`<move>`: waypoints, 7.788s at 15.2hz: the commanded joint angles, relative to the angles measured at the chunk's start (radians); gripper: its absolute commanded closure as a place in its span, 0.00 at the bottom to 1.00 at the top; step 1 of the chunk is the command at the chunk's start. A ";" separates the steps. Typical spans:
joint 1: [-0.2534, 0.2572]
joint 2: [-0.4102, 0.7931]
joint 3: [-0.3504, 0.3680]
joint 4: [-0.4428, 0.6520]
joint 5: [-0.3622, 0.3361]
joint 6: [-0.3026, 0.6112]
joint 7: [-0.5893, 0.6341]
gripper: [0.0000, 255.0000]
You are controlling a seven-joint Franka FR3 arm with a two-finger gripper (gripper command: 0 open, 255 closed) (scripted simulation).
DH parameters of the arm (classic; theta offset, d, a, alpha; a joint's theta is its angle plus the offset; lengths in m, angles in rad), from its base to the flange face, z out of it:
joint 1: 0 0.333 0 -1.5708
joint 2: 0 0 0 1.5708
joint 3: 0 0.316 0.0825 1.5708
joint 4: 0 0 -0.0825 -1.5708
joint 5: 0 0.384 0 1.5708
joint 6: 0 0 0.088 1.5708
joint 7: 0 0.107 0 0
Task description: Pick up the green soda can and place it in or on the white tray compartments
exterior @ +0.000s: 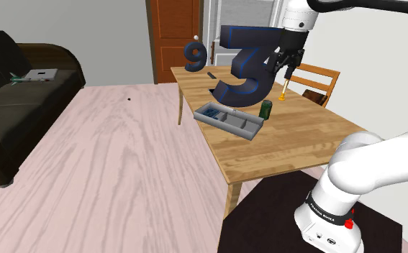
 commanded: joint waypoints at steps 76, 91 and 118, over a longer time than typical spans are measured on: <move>-0.131 1.009 -0.542 0.445 0.178 0.462 -0.681 1.00; -0.030 0.946 -0.480 0.513 0.132 0.345 -0.497 1.00; 0.107 1.026 -0.367 0.465 0.155 0.472 -0.260 1.00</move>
